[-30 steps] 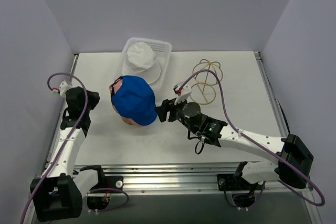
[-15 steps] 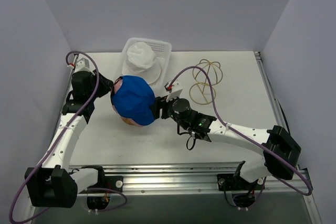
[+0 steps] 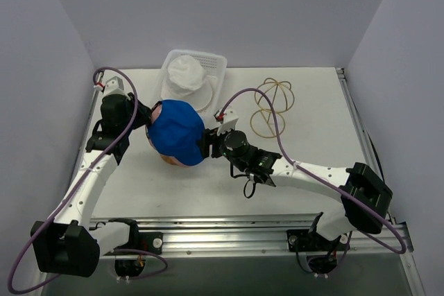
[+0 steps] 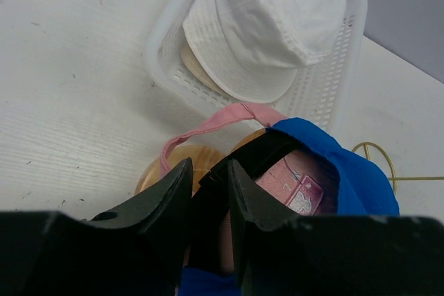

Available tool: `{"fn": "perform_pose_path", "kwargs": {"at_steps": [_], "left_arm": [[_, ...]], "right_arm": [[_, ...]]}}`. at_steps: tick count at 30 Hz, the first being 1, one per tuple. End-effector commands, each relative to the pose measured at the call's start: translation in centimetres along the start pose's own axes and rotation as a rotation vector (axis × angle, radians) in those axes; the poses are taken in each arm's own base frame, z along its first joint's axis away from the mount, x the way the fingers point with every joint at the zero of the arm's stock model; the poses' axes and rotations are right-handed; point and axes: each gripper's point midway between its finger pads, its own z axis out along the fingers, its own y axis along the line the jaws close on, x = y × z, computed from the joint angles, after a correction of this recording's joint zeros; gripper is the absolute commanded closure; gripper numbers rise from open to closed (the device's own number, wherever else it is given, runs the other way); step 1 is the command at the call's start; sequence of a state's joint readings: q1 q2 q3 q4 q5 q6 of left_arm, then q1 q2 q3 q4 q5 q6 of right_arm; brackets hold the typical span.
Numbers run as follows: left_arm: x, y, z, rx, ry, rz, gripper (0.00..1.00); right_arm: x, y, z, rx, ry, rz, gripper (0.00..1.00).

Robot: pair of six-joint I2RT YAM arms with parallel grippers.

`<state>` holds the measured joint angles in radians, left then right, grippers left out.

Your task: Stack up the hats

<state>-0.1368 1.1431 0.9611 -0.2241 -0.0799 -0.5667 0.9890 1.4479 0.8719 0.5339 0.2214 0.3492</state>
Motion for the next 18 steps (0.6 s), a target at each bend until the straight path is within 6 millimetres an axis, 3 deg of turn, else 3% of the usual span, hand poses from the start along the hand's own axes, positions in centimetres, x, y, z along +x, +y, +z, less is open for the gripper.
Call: {"fn": "perform_pose_path", "kwargs": {"at_steps": [1,18], "left_arm": [[-1.1,0.1,-0.7,-0.030,-0.037,0.022,0.65],[-2.3,-1.5,-2.8,0.015,-0.075,0.016,0.60]], "right_arm": [[-2.6,0.8,0.5,-0.005,-0.075,0.010,0.40],[-2.0,0.9,1.0,-0.009,-0.069,0.004,0.39]]}}
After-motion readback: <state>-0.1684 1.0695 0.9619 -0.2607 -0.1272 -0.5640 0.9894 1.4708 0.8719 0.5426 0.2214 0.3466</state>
